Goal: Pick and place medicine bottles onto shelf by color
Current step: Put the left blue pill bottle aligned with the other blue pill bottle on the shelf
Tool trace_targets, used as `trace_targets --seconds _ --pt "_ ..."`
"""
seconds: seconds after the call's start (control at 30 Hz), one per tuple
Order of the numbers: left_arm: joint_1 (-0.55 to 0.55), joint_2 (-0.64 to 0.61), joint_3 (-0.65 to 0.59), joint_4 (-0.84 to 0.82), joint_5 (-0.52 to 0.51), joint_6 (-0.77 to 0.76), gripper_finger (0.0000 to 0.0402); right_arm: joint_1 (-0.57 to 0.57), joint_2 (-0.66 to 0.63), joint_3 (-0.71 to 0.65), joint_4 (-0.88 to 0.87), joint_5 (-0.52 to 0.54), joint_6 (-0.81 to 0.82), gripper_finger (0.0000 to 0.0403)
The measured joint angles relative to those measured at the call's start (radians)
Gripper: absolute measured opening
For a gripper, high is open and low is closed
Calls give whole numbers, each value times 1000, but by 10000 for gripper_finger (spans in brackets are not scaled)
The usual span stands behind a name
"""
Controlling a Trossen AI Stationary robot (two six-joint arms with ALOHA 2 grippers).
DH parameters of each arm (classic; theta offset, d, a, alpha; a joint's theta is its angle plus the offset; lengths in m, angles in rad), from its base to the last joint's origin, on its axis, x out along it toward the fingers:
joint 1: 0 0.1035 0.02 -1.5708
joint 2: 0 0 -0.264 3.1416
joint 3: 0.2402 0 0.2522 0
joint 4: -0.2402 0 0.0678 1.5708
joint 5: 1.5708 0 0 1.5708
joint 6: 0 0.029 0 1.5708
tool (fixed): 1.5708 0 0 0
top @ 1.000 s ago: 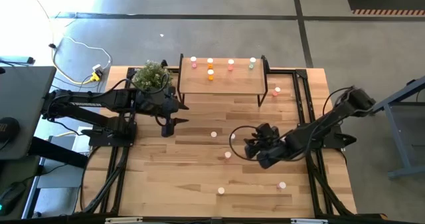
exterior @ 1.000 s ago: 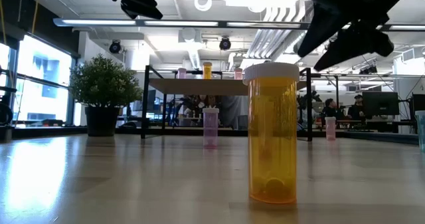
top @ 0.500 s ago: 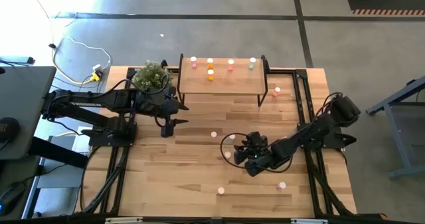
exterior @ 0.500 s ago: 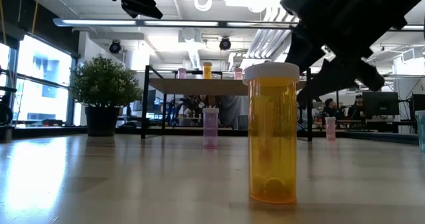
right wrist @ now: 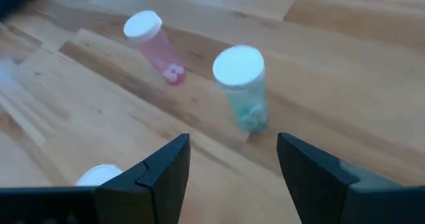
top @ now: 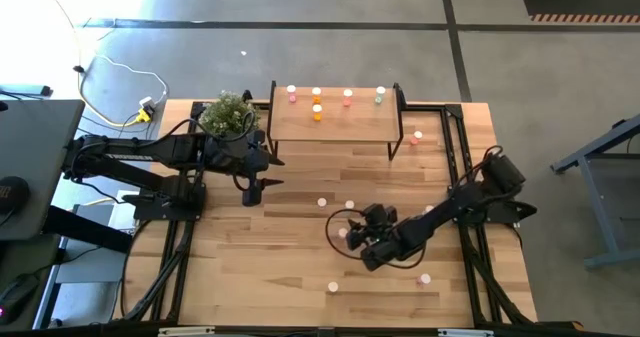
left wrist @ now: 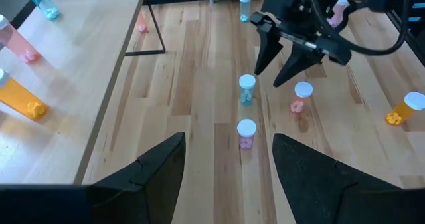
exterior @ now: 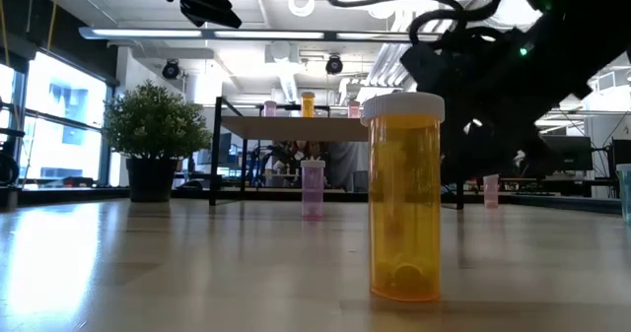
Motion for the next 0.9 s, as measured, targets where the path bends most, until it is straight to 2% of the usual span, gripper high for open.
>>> trace_targets --seconds 0.37,0.9 --pt "0 0 0 -4 0 0 218 -8 41 0 49 140 -83 218" --pt "0 0 0 -19 0 0 218 -91 41 0 100 91 -186 218"
